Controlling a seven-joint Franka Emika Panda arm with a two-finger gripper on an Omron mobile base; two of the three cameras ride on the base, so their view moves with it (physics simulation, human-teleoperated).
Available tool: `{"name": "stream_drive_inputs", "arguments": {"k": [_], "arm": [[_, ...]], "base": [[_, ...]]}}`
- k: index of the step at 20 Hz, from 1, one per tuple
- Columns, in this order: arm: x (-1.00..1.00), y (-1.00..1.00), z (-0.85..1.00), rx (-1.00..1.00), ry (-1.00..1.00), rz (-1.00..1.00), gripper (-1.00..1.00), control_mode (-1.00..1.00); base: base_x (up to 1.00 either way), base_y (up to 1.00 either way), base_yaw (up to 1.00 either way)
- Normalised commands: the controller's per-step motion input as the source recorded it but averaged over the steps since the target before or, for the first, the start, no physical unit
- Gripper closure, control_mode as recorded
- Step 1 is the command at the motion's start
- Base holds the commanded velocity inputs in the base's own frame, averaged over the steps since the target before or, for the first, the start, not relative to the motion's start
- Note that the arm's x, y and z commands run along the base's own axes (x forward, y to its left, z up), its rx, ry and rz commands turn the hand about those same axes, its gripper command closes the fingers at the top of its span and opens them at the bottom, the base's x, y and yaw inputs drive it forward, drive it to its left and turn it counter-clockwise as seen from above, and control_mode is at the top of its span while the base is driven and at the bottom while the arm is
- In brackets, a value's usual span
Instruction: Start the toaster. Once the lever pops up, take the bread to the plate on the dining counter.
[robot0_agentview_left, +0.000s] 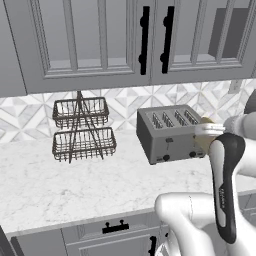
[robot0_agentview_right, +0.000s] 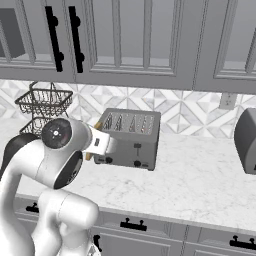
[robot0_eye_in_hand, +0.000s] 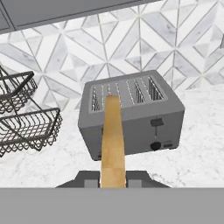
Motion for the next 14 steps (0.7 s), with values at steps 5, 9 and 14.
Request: {"name": "stream_drive_inputs", "arguments": {"k": [5, 9, 14], "arm": [[-0.07, 0.0, 0.0, 0.0, 0.0, 0.0, 1.0, -1.0], [-0.16, 0.0, -0.01, 0.0, 0.0, 0.0, 1.0, 1.0], [0.0, 0.0, 0.0, 0.0, 0.0, 0.0, 1.0, 1.0]], "base": [[0.0, 0.0, 0.0], [-0.6, 0.0, 0.1], [-0.66, 0.35, 0.63]]}}
